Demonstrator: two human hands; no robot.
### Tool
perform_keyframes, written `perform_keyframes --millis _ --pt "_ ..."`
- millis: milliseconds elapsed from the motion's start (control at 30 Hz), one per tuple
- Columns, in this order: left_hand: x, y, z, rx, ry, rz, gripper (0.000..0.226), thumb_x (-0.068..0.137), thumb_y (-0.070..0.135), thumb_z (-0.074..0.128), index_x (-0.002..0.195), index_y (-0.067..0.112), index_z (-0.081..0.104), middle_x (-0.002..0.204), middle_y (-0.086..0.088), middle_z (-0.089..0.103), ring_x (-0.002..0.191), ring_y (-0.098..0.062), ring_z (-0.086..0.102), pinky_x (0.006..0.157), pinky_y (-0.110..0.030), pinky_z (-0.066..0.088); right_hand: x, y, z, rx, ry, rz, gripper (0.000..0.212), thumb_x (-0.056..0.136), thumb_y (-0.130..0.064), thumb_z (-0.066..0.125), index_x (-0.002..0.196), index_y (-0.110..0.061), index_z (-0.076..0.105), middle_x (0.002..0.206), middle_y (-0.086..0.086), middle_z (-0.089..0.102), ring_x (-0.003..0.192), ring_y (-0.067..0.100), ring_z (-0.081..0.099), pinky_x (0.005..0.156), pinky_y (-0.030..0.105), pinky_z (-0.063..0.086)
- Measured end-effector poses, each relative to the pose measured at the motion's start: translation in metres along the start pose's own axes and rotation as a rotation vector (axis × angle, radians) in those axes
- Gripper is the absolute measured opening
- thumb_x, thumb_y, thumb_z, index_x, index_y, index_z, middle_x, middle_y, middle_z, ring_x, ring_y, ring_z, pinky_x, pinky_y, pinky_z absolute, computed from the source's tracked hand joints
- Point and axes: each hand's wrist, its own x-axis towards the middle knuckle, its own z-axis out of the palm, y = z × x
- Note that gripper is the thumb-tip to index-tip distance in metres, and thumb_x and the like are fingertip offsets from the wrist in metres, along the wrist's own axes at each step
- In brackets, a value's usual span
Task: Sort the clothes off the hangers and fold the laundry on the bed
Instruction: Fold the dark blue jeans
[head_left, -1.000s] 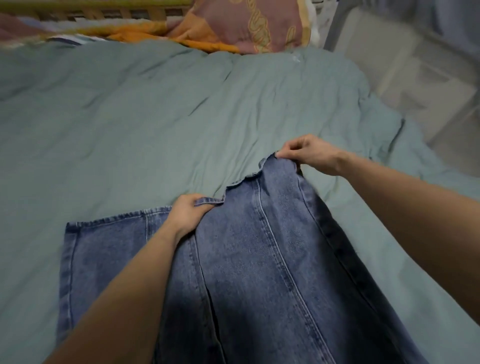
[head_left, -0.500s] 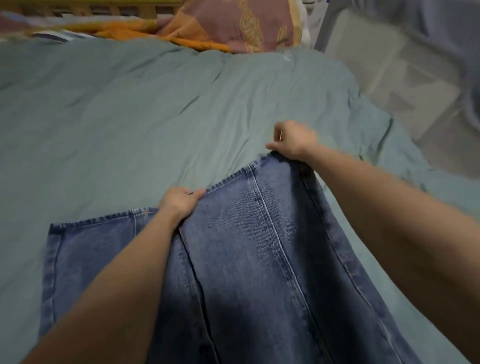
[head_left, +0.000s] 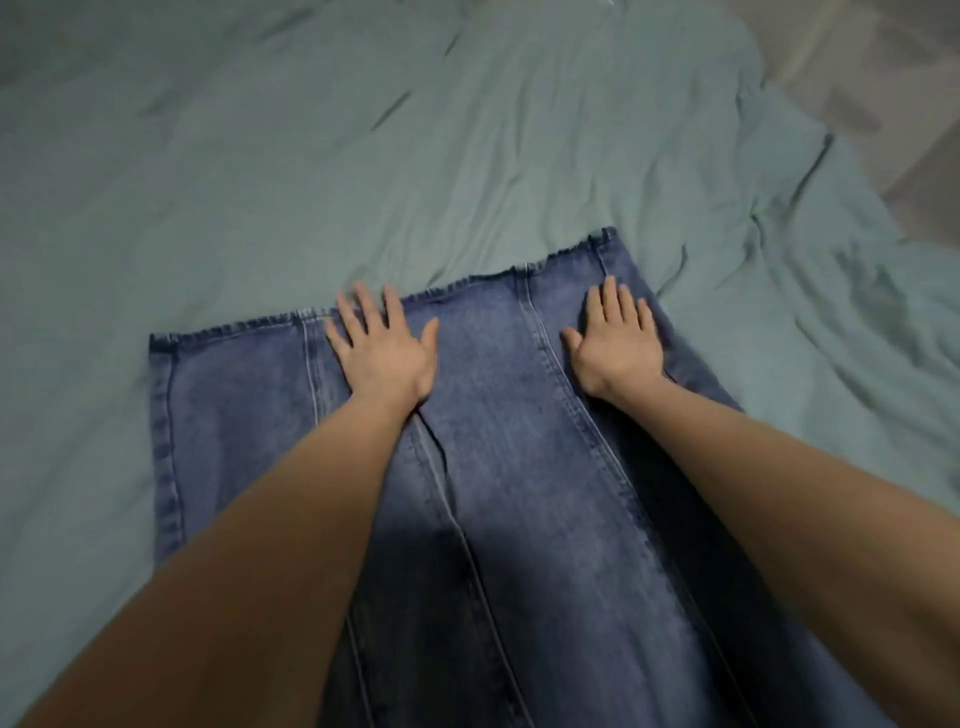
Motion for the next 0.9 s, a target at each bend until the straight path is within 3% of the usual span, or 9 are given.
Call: perform_keyframes --millis 133,267,433,533,600,667,767,833,900 --pt "-0.078 0.022 -0.006 -0.143 0.008 0.167 0.069 0.1 0.055 0.02 0.155 0.017 0.003 0.162 -0.007 -0.007 0.148 -0.026 -0.012 0.118 -0.044 -0.008 -0.098 -0.025 -0.009 0.163 0.015 -0.184 0.068 0.098 -0.057 0.014 0.154 -0.019 0.008 0.161 0.005 -0.004 0.148 0.018 -0.006 0.119 0.036 -0.008" --pt "-0.192 0.004 0.017 -0.092 -0.017 0.381 0.075 0.094 0.062 0.011 0.154 0.017 0.012 0.162 -0.002 0.002 0.149 -0.026 -0.001 0.118 -0.041 -0.007 -0.176 0.029 -0.001 -0.045 -0.056 -0.287 0.084 0.081 -0.061 -0.011 0.154 -0.024 0.009 0.161 -0.001 0.002 0.148 0.014 -0.002 0.118 0.033 -0.008" --pt "-0.211 0.012 0.007 -0.134 -0.109 0.298 0.071 0.099 0.057 0.019 0.154 0.018 -0.004 0.161 -0.001 -0.015 0.149 -0.022 -0.009 0.121 -0.042 -0.004 -0.205 0.053 -0.023 -0.004 -0.058 -0.046 0.066 0.099 -0.052 0.018 0.154 -0.015 0.012 0.161 0.012 0.003 0.149 0.025 0.001 0.119 0.039 -0.001" --pt "-0.257 0.028 -0.008 -0.214 0.086 0.315 0.073 0.099 0.055 0.018 0.154 0.01 0.0 0.161 -0.006 -0.007 0.149 -0.019 -0.006 0.12 -0.039 -0.005 -0.28 0.028 -0.035 0.153 0.08 -0.41 0.066 0.097 -0.051 0.025 0.151 -0.013 0.024 0.158 0.01 0.017 0.147 0.024 0.014 0.12 0.038 0.006" --pt "-0.301 0.016 0.006 -0.121 -0.083 0.315 0.076 0.099 0.057 0.016 0.153 0.008 -0.003 0.161 -0.007 -0.009 0.149 -0.017 -0.009 0.12 -0.038 -0.007 -0.332 0.053 -0.018 0.04 0.034 -0.526 0.062 0.097 -0.049 0.027 0.15 -0.017 0.026 0.157 0.005 0.021 0.146 0.021 0.02 0.119 0.039 0.01" --pt "-0.334 -0.002 0.016 -0.043 -0.303 0.307 0.074 0.099 0.056 0.018 0.154 0.011 -0.005 0.162 -0.005 -0.009 0.149 -0.017 -0.009 0.119 -0.035 -0.007 -0.366 0.103 -0.002 -0.031 -0.015 -0.345 0.062 0.096 -0.049 0.027 0.15 -0.018 0.027 0.156 0.005 0.026 0.143 0.025 0.028 0.117 0.039 0.011" --pt "-0.38 -0.023 0.009 -0.06 -0.258 0.316 0.068 0.101 0.051 0.022 0.155 0.014 0.003 0.162 -0.006 -0.002 0.149 -0.019 -0.004 0.119 -0.034 -0.004 -0.408 0.16 -0.002 -0.021 -0.084 0.082 0.063 0.099 -0.047 0.02 0.152 -0.013 0.023 0.158 0.01 0.021 0.146 0.024 0.019 0.118 0.039 0.005" --pt "-0.425 -0.039 0.01 -0.057 -0.221 0.322 0.067 0.101 0.05 0.025 0.155 0.017 0.005 0.162 -0.006 -0.004 0.149 -0.021 -0.005 0.12 -0.036 -0.001 -0.444 0.168 -0.011 0.028 -0.14 0.122 0.062 0.101 -0.046 0.024 0.152 -0.012 0.018 0.159 0.014 0.014 0.148 0.025 0.011 0.119 0.042 0.008" --pt "-0.478 -0.055 0.019 -0.089 -0.229 0.27 0.068 0.1 0.054 0.024 0.155 0.02 0.002 0.161 -0.006 -0.01 0.149 -0.024 -0.01 0.121 -0.04 0.001 -0.487 0.152 -0.017 0.117 -0.072 -0.022 0.068 0.096 -0.05 0.025 0.152 -0.011 0.021 0.158 0.017 0.018 0.147 0.029 0.015 0.118 0.044 0.014"
